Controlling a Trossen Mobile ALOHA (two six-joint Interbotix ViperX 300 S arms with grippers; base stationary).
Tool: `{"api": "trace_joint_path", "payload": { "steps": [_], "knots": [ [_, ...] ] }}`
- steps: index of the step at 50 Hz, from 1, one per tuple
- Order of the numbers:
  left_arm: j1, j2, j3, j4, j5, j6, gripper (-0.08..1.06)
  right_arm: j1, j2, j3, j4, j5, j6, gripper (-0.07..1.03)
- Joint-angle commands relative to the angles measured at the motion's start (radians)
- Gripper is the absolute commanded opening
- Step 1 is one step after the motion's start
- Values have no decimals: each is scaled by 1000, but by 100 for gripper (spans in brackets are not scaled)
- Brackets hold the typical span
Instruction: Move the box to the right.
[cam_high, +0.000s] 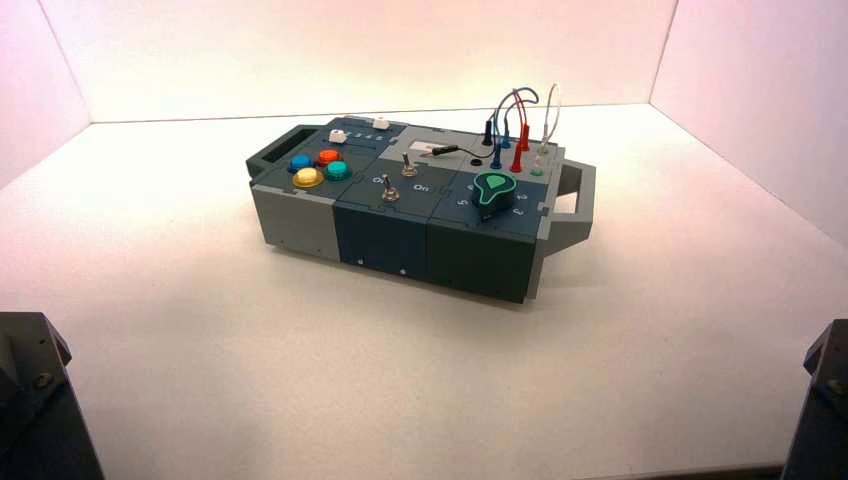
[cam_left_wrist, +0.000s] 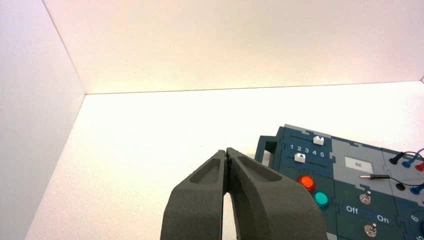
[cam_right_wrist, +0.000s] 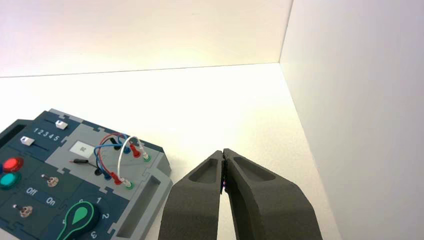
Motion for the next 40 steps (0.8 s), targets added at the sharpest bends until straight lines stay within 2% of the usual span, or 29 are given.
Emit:
{"api": "trace_joint_path", "payload": {
  "steps": [1, 12, 25, 32, 40],
  "knots": [
    [11, 5, -12, 2, -9, -2, -3, -2, 8, -15, 5, -6, 0, -2],
    [11, 5, -12, 2, -8, -2, -3, -2, 8, -15, 8, -5, 0, -2],
    [11, 57, -20, -5, 5, 0, -3, 11, 49, -18, 37, 20, 0, -2],
    [-3, 167, -37, -9, 35, 0, -3, 32, 124, -28, 60, 43, 0, -2],
    [-57, 336, -75, -8, 89, 3, -3, 104, 224, -49, 69, 74, 0, -2]
  ]
}}
